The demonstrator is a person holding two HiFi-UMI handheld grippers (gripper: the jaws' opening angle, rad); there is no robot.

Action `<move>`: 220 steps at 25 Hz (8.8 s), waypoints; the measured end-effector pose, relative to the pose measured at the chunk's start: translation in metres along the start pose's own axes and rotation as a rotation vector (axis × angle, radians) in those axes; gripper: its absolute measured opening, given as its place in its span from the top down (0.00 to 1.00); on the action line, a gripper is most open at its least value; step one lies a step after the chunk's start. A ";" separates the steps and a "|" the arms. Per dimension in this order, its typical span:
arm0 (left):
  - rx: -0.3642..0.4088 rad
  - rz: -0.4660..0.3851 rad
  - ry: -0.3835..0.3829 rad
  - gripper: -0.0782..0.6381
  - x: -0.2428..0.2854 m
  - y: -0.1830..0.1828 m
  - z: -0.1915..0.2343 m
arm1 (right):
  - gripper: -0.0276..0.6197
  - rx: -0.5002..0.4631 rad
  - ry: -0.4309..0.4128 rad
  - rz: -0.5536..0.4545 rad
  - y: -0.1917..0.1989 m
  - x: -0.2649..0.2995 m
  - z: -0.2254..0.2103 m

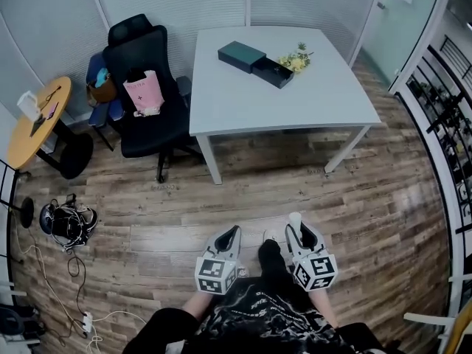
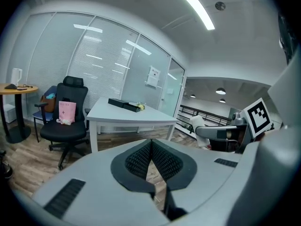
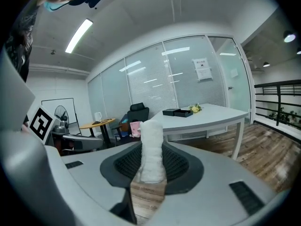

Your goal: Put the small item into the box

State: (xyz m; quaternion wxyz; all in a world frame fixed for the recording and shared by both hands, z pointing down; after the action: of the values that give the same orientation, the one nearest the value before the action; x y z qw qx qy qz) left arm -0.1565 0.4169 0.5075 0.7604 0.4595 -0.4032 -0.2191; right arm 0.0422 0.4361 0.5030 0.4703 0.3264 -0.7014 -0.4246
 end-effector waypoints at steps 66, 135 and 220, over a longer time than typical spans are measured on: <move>-0.046 0.064 -0.077 0.87 0.393 -0.201 0.130 | 0.75 -0.118 -0.196 0.191 -0.161 0.354 -0.226; -0.176 0.044 -0.478 0.87 0.421 -0.260 0.263 | 0.74 -0.758 -0.192 0.447 -0.359 0.713 -0.346; 0.018 -0.019 0.030 0.87 0.472 -0.273 0.210 | 0.59 -0.150 0.048 -0.004 -0.267 0.444 -0.275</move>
State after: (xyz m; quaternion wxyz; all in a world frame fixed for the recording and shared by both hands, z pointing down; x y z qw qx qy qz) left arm -0.0440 -0.1563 0.5163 0.7603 0.4733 -0.3891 -0.2156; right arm 0.1625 -0.1383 0.4857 0.5094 0.3015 -0.6555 -0.4690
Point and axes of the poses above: the fingertips, and each gripper's own axes: x forward along the fingers, z to its left, y out of its underside, the point moved 5 cm from there along -x, backward along the fingers, and after that the axes turned 3 degrees about z, right-handed, at the moved point
